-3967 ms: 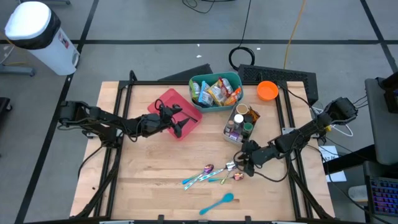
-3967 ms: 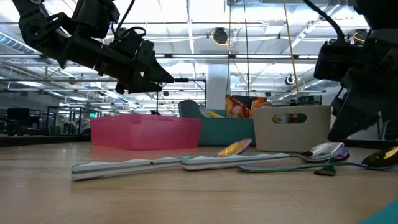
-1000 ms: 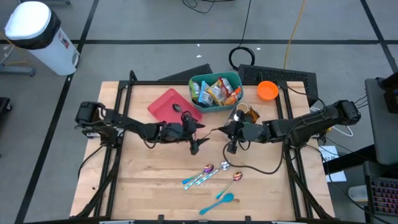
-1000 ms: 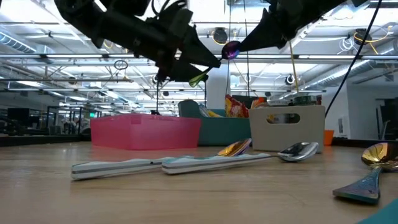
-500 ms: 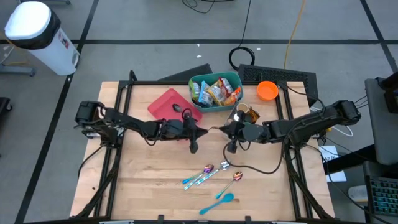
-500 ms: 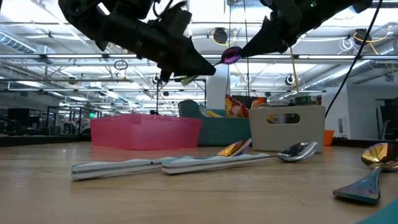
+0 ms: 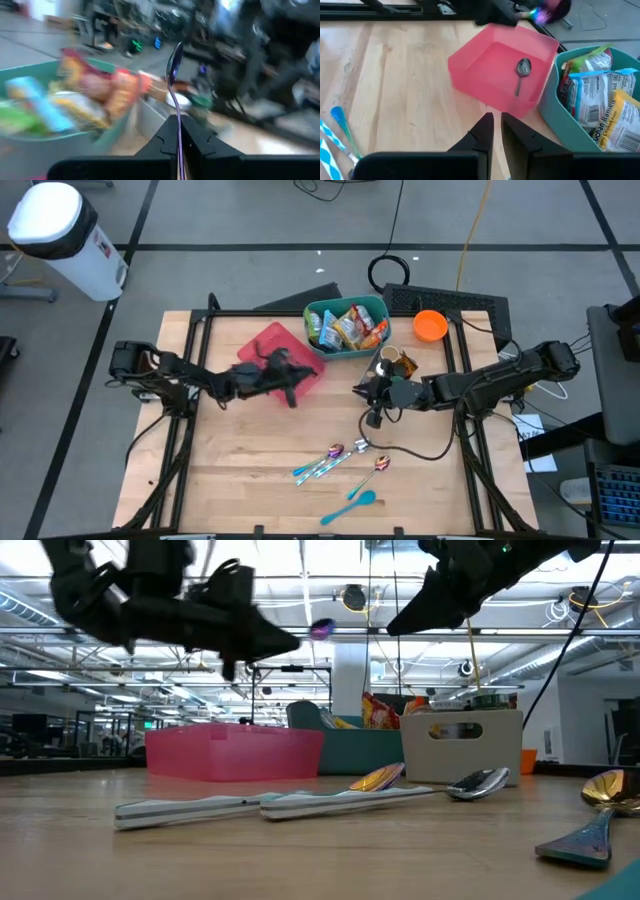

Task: Pick & Place Food Item
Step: Put the purple spoon into the red bin

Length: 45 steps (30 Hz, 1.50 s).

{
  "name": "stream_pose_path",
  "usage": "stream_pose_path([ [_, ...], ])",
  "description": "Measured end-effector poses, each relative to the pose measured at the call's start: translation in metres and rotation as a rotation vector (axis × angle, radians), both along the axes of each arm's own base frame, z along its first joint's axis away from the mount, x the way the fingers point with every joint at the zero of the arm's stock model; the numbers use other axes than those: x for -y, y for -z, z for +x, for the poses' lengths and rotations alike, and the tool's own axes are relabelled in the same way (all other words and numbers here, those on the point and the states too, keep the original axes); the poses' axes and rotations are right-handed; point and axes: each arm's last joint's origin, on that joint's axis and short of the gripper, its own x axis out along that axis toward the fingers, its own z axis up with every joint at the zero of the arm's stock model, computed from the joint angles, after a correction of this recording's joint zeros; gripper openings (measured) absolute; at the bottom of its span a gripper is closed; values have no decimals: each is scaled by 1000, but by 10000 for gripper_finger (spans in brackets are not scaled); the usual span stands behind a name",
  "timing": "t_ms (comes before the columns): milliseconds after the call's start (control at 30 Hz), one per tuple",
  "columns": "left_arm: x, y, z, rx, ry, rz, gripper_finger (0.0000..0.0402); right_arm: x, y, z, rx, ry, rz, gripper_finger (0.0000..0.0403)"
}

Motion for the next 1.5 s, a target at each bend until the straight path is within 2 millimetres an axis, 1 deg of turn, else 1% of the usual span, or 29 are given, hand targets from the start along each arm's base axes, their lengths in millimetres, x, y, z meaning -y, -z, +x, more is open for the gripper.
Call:
stream_pose_path([
  [133, -13, 15, -33, 104, -130, -108, 6, 0, -1, 0, 8, -1, -1, 31],
  [200, -16, 24, -46, 114, -182, -166, 4, 0, -1, 1, 17, 3, -1, 29],
  [300, -22, 38, -61, 110, -323, -249, 11, 0, -1, 1, 17, 6, -2, 27],
  [367, -25, 46, -68, 66, -387, -265, 12, 0, -1, 0, 11, 5, -3, 27],
  [500, -34, 61, -74, -88, -444, -259, 5, 0, -1, 1, 14, 6, -3, 29],
  [600, -39, 66, -75, -164, -451, -233, 14, 0, -1, 1, 16, 6, -3, 28],
  [733, -41, 66, -75, -176, -460, -228, 22, 0, -1, 1, 16, 6, -3, 27],
  [900, -40, 66, -74, -182, -454, -215, 11, 0, -1, 1, 16, 7, -4, 29],
  [1000, -39, 66, -74, -193, -445, -198, 13, 0, -1, 1, 16, 7, -4, 28],
  [1067, -38, 66, -74, -197, -445, -189, 28, 0, -1, 1, 16, 7, -4, 27],
  [1133, -37, 66, -73, -204, -443, -176, 50, 0, -2, 1, 16, 7, -4, 28],
  [1367, -37, 66, -73, -215, -440, -156, 153, 0, -2, 1, 17, 8, -4, 27],
  [1500, -37, 63, -73, -204, -434, -132, 200, 0, -1, 1, 16, 8, -4, 28],
])
